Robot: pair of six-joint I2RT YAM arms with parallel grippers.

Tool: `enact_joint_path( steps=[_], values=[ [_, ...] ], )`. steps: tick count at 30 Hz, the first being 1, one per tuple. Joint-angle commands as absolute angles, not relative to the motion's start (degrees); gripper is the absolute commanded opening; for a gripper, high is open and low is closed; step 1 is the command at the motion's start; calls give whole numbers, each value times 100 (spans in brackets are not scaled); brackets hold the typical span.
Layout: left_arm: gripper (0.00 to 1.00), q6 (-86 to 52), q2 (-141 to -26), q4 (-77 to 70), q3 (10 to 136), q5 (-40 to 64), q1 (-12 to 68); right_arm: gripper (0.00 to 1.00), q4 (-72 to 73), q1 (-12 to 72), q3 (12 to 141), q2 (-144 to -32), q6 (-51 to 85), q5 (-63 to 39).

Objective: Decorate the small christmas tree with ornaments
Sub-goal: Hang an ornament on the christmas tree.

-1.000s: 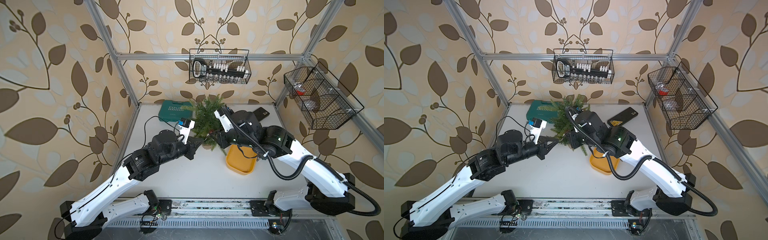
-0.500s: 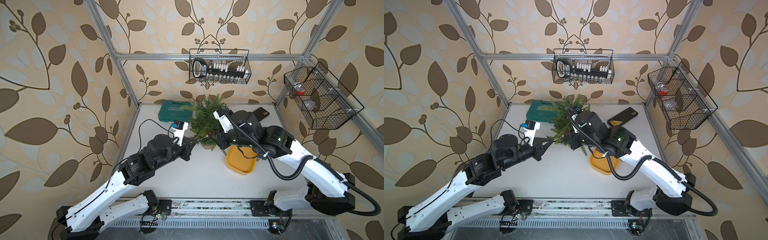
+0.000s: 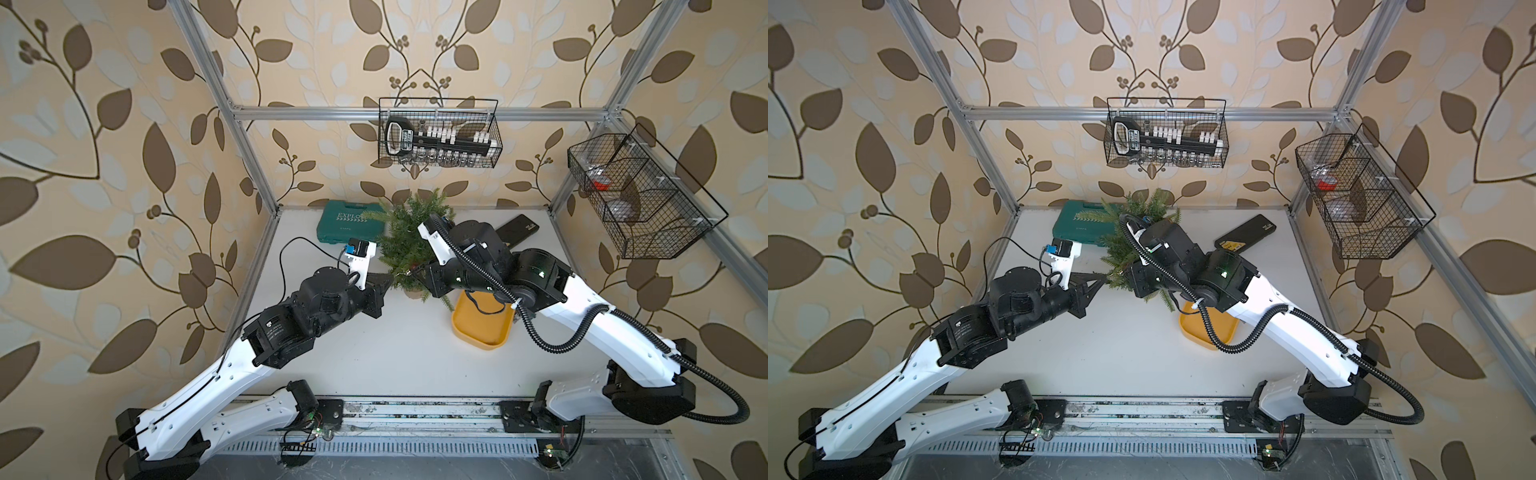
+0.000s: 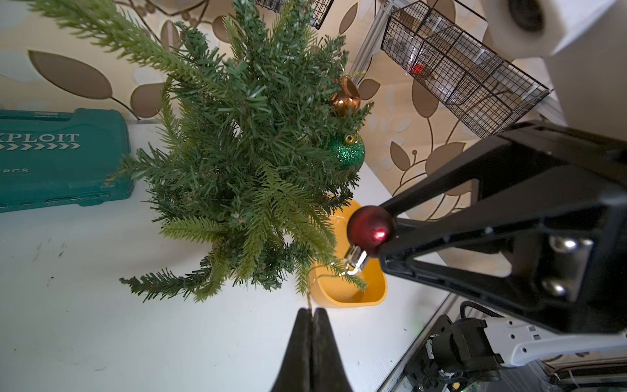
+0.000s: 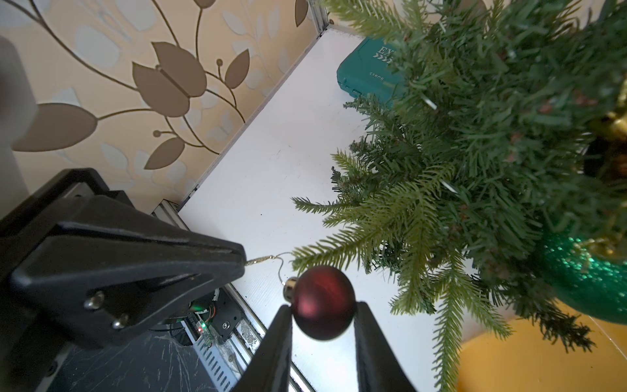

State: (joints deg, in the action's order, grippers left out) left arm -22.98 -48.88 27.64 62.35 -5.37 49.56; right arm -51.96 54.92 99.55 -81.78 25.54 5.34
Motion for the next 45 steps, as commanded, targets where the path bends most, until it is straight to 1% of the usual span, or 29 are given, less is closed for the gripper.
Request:
enact_joint_path(
  steps=[1, 24, 29, 45],
  values=[
    [0, -2336, -4894, 2529, 6251, -712, 4983, 30, -5134, 5521, 10199, -8235, 2568, 604],
    [0, -2319, -5207, 2428, 6267, -712, 4834, 30, -5203, 5441, 10283, -8411, 2479, 1028],
    [0, -2327, -5310, 2407, 6262, -712, 4809, 30, -5203, 5399, 10209, -8420, 2483, 1160],
    [0, -2329, -5483, 2393, 6196, -662, 4746, 30, -5038, 5335, 9706, -8136, 2613, 1073]
  ],
)
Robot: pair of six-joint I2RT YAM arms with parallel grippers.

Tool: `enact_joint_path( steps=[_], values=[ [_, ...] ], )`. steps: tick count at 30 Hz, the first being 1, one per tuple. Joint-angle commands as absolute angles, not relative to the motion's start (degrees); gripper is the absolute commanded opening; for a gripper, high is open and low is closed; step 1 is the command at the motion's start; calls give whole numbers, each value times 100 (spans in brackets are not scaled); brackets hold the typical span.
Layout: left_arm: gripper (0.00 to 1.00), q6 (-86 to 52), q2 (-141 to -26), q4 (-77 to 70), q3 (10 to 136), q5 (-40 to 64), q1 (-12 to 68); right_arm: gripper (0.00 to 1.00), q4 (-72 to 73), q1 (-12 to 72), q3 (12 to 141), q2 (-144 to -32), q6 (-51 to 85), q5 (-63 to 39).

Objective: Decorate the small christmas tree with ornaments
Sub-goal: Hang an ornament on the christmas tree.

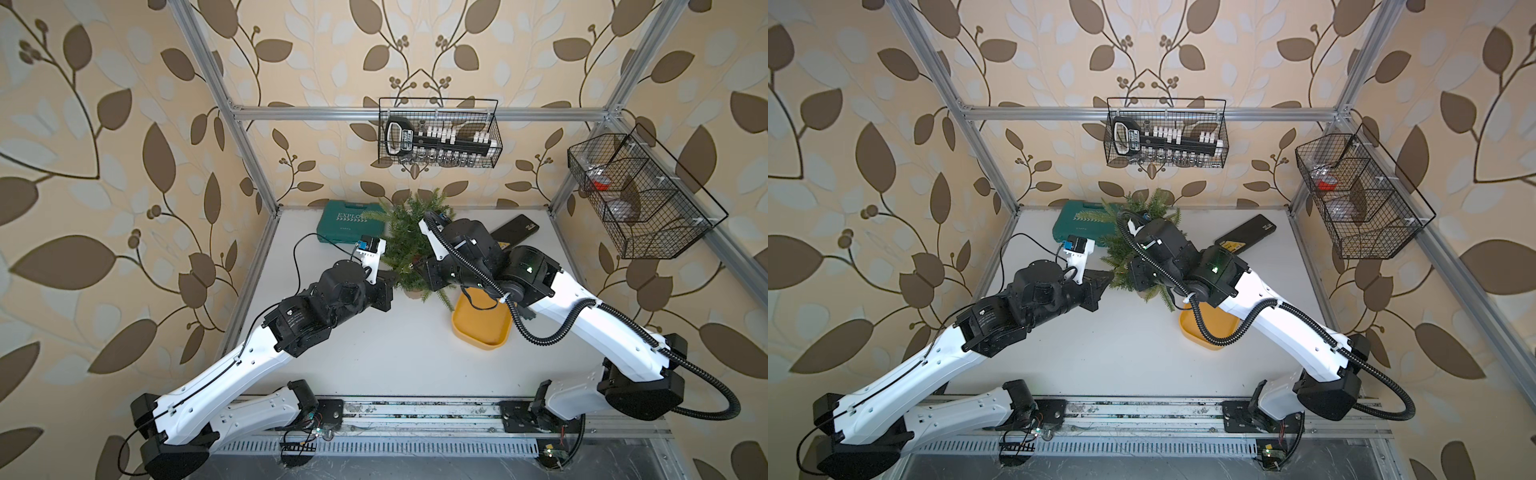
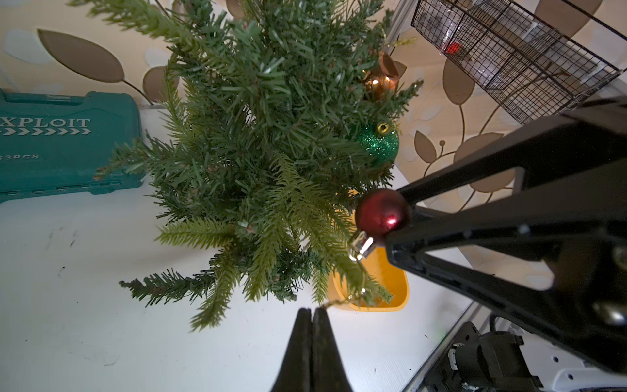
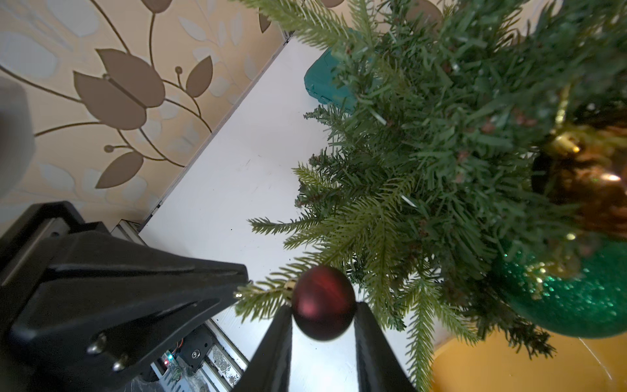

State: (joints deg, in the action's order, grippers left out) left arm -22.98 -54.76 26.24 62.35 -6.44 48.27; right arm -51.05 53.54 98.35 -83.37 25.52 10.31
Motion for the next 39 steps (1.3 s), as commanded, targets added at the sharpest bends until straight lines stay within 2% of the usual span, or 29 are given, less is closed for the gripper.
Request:
enact_joint_path(
  steps=[1, 35, 39],
  values=[
    [0, -2329, -5491, 2398, 6201, -651, 4737, 30, -5028, 5335, 9673, -8084, 2629, 1066],
    [0, -2214, -5867, 2343, 6460, -592, 4607, 31, -4271, 5308, 8558, -7512, 3054, 716],
    [0, -2197, -5919, 2306, 6528, -537, 4605, 35, -4168, 5302, 8408, -7438, 3111, 591]
  ],
)
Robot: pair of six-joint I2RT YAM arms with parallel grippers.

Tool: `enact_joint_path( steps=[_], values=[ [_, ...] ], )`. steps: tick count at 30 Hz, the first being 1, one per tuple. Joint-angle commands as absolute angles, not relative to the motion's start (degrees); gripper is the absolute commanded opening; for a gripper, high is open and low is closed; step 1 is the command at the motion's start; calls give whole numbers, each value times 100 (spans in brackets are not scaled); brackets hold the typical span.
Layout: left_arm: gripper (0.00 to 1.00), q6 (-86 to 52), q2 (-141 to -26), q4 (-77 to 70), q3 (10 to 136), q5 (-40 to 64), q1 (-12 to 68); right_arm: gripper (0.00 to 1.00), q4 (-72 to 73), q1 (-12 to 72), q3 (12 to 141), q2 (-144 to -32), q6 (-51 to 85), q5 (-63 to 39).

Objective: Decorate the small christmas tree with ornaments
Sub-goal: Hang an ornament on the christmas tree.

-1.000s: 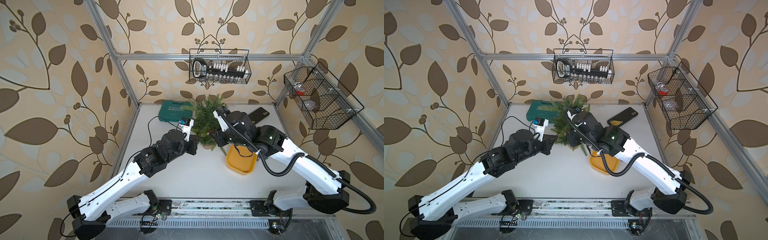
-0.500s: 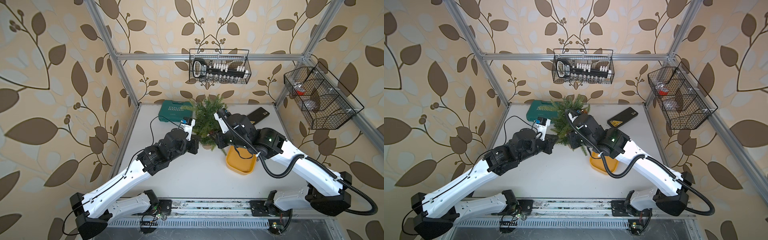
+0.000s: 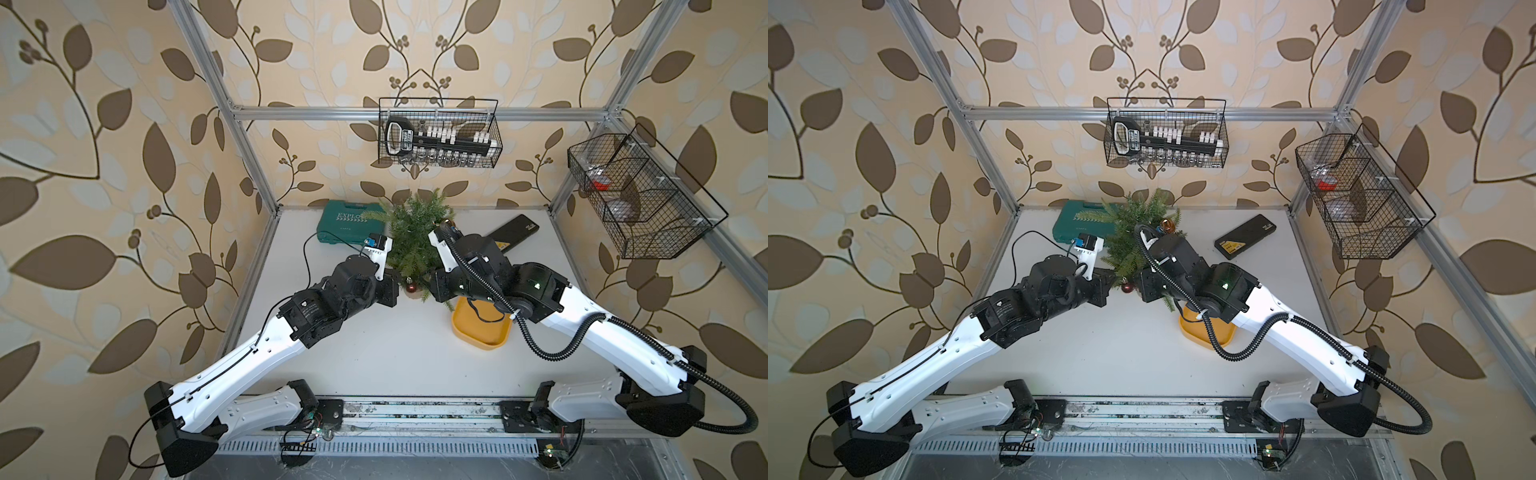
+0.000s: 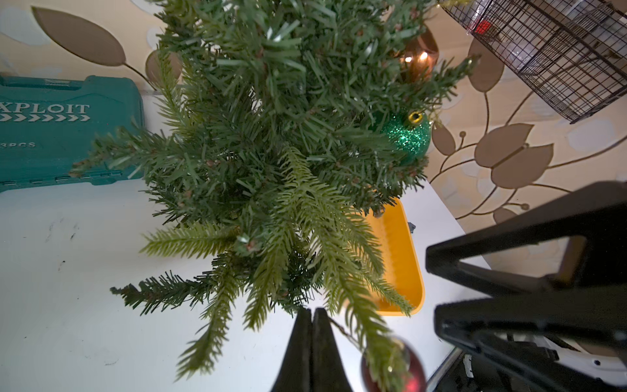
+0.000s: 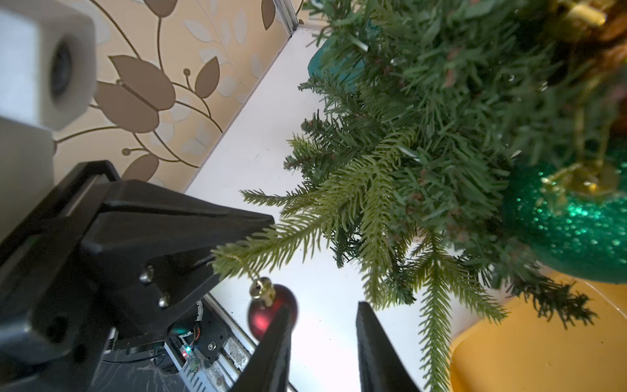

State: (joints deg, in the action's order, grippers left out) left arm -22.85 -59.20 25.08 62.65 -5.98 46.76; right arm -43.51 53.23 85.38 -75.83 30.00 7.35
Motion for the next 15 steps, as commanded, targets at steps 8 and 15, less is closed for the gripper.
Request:
enact_joint_path(
  steps=[8, 15],
  values=[
    [0, -2205, -5852, 2351, 6537, -519, 4605, 42, -4045, 5301, 8177, -7174, 3164, 589],
    [27, -2328, -5580, 2524, 6372, -604, 4605, 48, -3933, 5301, 7732, -6600, 3115, 580]
  ],
)
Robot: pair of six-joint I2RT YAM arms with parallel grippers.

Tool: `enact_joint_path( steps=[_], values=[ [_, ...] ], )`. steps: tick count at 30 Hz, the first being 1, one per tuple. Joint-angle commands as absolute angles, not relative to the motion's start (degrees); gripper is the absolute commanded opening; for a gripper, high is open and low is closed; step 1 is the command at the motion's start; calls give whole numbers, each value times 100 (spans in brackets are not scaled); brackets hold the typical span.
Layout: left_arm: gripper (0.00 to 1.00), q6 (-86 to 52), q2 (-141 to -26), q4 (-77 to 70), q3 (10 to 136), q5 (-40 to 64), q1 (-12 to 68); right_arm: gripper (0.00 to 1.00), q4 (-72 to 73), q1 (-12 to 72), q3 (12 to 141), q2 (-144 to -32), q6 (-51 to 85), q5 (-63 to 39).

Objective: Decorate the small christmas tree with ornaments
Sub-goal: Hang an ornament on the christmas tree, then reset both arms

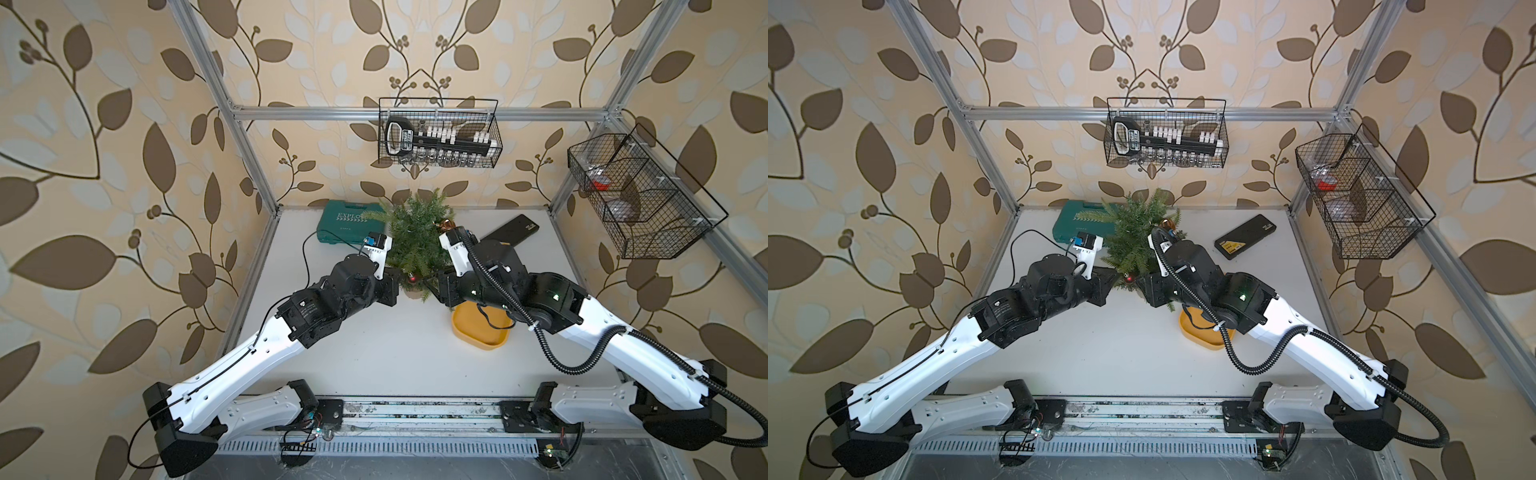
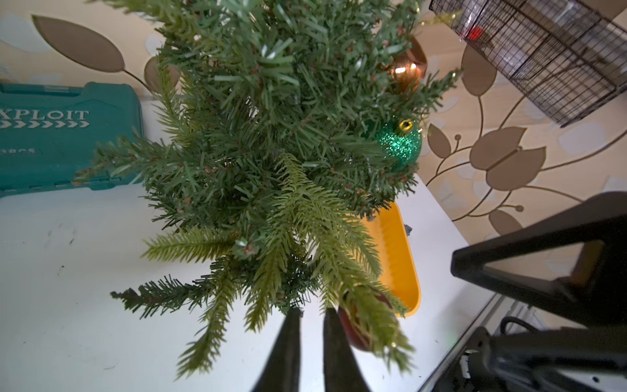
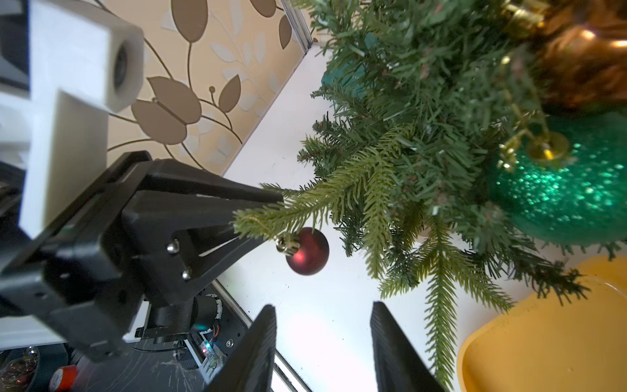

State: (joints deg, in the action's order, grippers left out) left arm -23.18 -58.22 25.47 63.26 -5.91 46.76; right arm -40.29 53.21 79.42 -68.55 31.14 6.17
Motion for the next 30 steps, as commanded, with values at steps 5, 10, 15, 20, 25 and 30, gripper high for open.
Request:
enact_joint_path(
  steps=[5, 10, 15, 20, 25, 30],
  values=[
    [43, -2394, -5402, 2758, 6285, -549, 4605, 65, -3790, 5248, 7278, -6084, 3045, 579],
    [50, -2462, -5186, 3027, 6207, -482, 4605, 75, -3786, 5165, 6997, -5726, 2988, 639],
    [56, -2523, -5025, 3360, 6227, -410, 4605, 85, -3919, 5053, 6822, -5510, 2938, 623],
    [65, -2618, -4848, 3626, 6170, -315, 4605, 93, -4047, 4967, 6592, -5197, 2910, 668],
    [72, -2665, -4757, 3913, 6111, -332, 4605, 100, -4158, 4922, 6337, -4915, 2946, 759],
    [83, -2822, -4599, 4049, 5946, -470, 4605, 100, -4200, 4896, 6030, -4661, 3031, 782]
  ],
)
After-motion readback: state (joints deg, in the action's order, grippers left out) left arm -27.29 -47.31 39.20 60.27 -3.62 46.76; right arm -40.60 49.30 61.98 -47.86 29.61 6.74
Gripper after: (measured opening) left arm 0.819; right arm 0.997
